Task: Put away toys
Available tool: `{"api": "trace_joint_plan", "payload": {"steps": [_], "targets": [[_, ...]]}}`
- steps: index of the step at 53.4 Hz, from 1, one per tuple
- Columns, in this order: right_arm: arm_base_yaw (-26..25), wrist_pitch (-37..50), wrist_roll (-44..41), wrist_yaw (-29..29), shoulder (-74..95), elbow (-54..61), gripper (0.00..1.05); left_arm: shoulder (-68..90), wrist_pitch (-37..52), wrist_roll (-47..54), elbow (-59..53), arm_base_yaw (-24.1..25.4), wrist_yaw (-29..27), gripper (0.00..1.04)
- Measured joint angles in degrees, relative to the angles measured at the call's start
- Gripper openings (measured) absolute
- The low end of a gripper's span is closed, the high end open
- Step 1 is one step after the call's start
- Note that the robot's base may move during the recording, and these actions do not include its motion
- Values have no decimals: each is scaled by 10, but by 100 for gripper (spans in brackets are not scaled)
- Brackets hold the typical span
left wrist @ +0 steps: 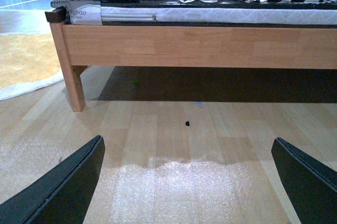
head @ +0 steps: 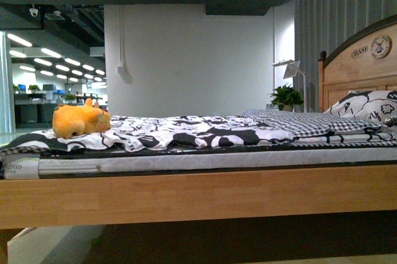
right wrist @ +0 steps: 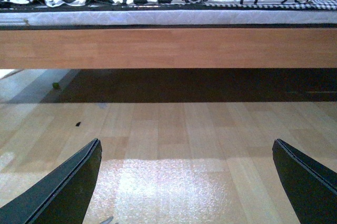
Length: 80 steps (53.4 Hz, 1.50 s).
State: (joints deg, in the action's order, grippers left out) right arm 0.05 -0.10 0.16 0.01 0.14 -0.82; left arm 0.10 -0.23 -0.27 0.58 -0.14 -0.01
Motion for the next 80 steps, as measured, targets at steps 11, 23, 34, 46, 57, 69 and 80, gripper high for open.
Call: {"api": "trace_joint_plan", "payload": {"steps": [11, 23, 34, 46, 57, 69, 80], "targets": [[0, 0, 0, 0, 0, 0, 98, 0, 0, 0, 0, 0, 0, 98], [0, 0, 0, 0, 0, 0, 98, 0, 0, 0, 0, 0, 0, 98], [0, 0, 0, 0, 0, 0, 98, 0, 0, 0, 0, 0, 0, 98], [0, 0, 0, 0, 0, 0, 98, 0, 0, 0, 0, 0, 0, 98], [0, 0, 0, 0, 0, 0, 98, 0, 0, 0, 0, 0, 0, 98], [0, 0, 0, 0, 0, 0, 98, 0, 0, 0, 0, 0, 0, 98], [0, 0, 0, 0, 0, 0, 98, 0, 0, 0, 0, 0, 0, 98]]}}
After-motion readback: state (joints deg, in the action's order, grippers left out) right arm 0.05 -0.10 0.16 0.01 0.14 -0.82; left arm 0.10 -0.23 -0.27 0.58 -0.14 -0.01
